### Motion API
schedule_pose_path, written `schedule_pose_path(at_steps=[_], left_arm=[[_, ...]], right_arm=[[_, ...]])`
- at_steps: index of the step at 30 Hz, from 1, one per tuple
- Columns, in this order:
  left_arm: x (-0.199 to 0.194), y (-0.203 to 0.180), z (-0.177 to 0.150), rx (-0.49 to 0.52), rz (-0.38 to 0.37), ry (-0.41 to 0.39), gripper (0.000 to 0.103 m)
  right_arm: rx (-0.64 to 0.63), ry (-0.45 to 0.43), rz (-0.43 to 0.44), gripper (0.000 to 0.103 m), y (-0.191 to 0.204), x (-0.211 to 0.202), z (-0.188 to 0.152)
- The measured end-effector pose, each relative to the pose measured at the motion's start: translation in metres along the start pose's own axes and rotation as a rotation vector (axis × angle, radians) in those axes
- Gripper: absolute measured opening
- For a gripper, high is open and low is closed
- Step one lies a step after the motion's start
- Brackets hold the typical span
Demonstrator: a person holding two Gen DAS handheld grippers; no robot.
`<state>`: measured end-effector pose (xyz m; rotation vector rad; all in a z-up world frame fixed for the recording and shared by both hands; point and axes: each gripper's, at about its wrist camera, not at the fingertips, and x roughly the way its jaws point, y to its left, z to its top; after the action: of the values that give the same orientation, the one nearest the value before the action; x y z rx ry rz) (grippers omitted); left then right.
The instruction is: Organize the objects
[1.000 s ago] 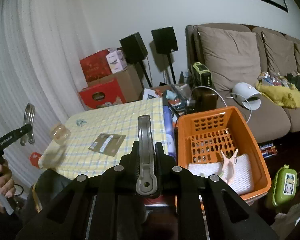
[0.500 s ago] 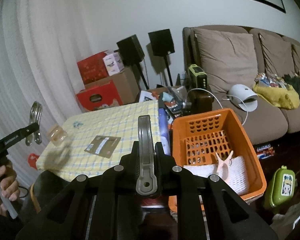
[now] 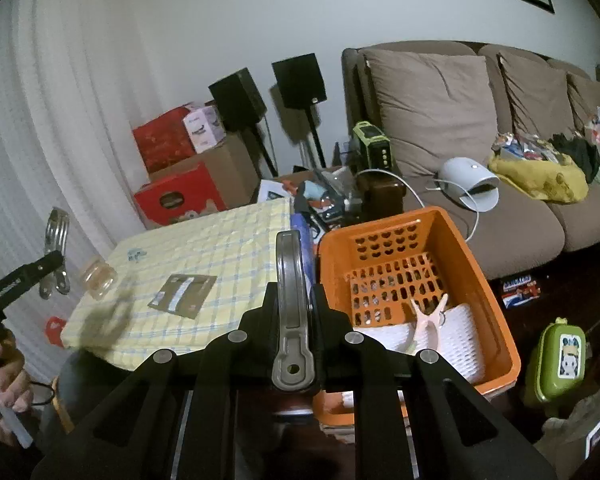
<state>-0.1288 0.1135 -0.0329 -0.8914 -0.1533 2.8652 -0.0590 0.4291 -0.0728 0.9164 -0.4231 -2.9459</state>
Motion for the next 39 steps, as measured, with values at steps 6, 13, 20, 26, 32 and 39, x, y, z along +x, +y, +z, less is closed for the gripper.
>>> schedule_pose_path(at_steps=[6, 13, 20, 26, 32, 39], left_arm=[[-0.002, -0.007, 0.004, -0.001, -0.013, -0.007, 0.040], [-0.005, -0.029, 0.014, 0.039, -0.039, -0.017, 0.012], [0.129, -0.008, -0.033, -0.013, 0.064, 0.311, 0.000], [0.152, 0.017, -0.057, -0.037, 0.065, 0.377, 0.000], [0.146, 0.009, -0.053, -0.003, -0.019, 0.351, 0.000], [0.152, -0.049, -0.032, 0.147, -0.130, 0.353, 0.079]], right_arm=[[0.017, -0.014, -0.006, 0.014, -0.006, -0.005, 0.003], [0.021, -0.013, -0.006, 0.014, -0.005, -0.005, 0.003], [0.057, 0.016, 0.004, 0.014, -0.014, -0.002, 0.002], [0.064, 0.011, -0.024, 0.014, -0.025, -0.002, 0.003], [0.057, 0.068, -0.053, 0.014, -0.030, 0.021, -0.008], [0.040, 0.108, -0.056, 0.014, -0.029, 0.037, -0.017]])
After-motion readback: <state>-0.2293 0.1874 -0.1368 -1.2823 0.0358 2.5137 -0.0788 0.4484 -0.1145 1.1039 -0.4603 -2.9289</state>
